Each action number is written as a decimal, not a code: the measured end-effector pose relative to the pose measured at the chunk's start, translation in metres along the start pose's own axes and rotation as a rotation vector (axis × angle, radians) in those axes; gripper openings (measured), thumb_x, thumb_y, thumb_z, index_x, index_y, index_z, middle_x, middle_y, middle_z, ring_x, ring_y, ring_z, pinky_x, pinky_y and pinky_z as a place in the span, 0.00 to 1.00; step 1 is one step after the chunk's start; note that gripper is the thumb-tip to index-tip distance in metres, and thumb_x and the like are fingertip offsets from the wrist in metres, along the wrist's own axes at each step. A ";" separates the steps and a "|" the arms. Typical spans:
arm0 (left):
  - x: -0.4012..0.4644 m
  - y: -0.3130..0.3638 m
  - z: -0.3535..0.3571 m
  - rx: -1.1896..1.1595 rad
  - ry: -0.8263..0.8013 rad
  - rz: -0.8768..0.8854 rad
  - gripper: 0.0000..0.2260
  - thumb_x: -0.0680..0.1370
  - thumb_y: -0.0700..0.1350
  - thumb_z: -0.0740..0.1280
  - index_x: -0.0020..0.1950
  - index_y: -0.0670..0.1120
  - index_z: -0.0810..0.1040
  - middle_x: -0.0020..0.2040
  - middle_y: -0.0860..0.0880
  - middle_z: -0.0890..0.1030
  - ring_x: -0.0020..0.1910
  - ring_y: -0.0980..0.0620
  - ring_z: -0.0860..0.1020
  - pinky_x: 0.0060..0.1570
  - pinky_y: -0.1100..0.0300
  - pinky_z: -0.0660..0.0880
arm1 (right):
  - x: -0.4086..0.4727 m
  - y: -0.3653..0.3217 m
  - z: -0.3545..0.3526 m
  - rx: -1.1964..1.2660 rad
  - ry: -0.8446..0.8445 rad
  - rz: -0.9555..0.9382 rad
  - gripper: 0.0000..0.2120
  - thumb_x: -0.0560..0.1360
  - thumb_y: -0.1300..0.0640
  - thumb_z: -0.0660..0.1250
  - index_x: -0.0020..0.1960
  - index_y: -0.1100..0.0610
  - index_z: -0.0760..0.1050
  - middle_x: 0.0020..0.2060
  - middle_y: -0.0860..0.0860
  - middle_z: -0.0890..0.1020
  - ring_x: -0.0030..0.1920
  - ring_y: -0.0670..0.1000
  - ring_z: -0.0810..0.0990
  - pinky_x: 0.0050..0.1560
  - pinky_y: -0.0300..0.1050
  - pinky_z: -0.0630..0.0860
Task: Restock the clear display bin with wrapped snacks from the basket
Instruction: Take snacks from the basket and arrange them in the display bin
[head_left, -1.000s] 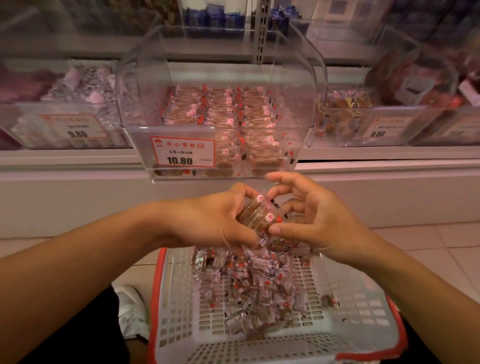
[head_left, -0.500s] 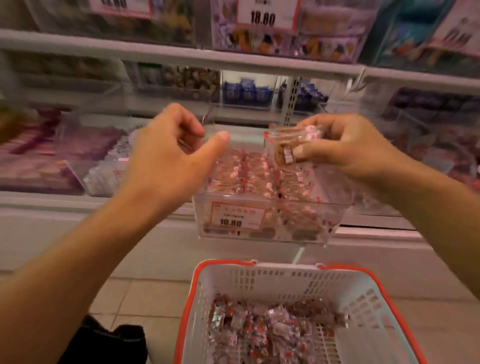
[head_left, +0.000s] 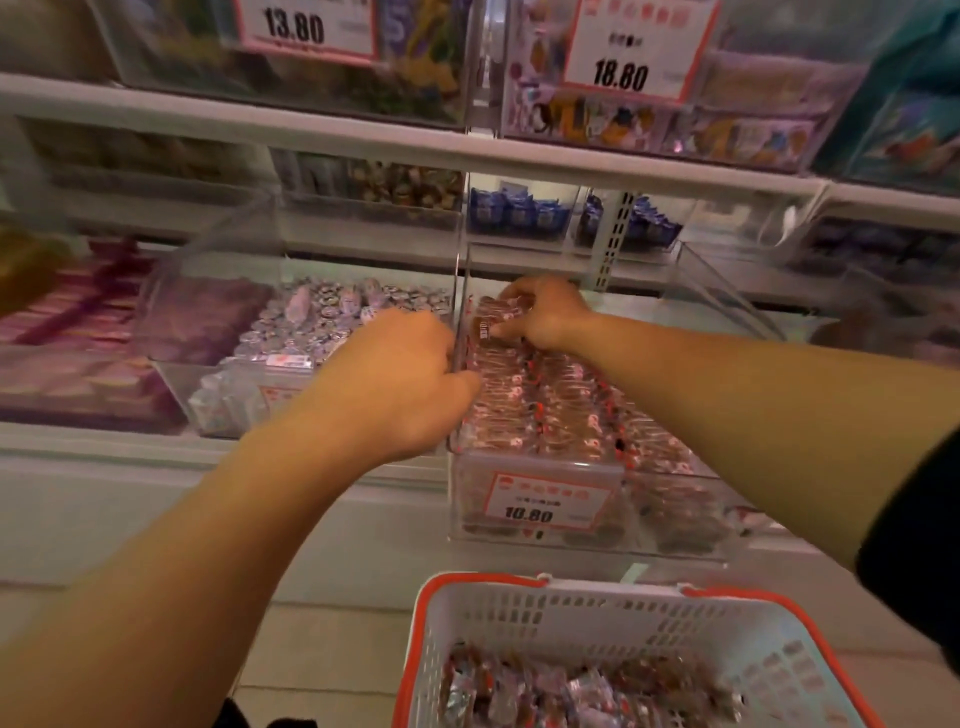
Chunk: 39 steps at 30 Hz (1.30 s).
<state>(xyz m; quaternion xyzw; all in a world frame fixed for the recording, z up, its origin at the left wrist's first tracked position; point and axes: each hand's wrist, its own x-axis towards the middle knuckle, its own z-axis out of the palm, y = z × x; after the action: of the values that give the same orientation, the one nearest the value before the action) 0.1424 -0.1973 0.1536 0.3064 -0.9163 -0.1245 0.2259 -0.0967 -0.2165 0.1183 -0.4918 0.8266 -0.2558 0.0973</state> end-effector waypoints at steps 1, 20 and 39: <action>0.000 -0.001 0.000 -0.021 -0.003 -0.003 0.13 0.72 0.48 0.67 0.29 0.45 0.74 0.27 0.49 0.75 0.29 0.50 0.74 0.27 0.59 0.65 | 0.000 -0.001 0.000 -0.074 0.033 -0.040 0.26 0.67 0.49 0.80 0.63 0.51 0.77 0.62 0.54 0.79 0.59 0.55 0.78 0.60 0.48 0.75; -0.015 0.019 -0.004 -0.066 0.444 0.007 0.10 0.69 0.52 0.66 0.35 0.49 0.69 0.26 0.55 0.70 0.26 0.56 0.69 0.28 0.58 0.67 | -0.057 -0.029 -0.055 -0.255 0.166 -0.217 0.16 0.73 0.51 0.74 0.58 0.57 0.81 0.55 0.54 0.83 0.54 0.53 0.81 0.58 0.51 0.78; -0.243 0.029 0.294 0.103 -1.232 -0.299 0.32 0.78 0.55 0.67 0.75 0.39 0.62 0.73 0.40 0.67 0.67 0.41 0.71 0.66 0.51 0.69 | -0.399 0.241 0.172 -0.030 -0.980 0.574 0.45 0.72 0.42 0.74 0.79 0.58 0.56 0.76 0.55 0.64 0.74 0.57 0.65 0.70 0.50 0.68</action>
<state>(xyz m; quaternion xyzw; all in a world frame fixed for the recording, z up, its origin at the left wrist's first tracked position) 0.1562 0.0022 -0.1730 0.3138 -0.8302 -0.2639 -0.3776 -0.0109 0.1645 -0.1887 -0.3098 0.7891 0.0507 0.5280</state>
